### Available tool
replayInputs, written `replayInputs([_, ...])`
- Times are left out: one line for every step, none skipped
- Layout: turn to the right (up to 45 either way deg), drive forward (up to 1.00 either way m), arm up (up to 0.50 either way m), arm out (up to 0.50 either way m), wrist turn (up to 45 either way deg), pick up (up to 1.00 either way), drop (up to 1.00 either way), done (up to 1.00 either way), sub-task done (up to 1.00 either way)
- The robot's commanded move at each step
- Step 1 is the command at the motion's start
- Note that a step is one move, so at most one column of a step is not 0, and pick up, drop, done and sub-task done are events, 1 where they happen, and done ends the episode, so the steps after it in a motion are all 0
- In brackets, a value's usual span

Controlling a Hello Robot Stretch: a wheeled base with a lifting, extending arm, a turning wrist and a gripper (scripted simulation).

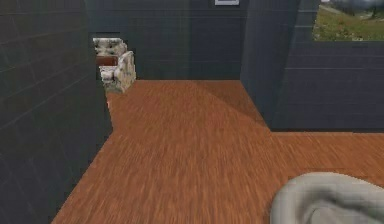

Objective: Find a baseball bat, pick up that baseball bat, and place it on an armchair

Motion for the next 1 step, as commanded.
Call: replayInputs([0.0, 0.35, 0.00, 0.00, 0.0, 0.00, 0.00, 0.00, 0.00])
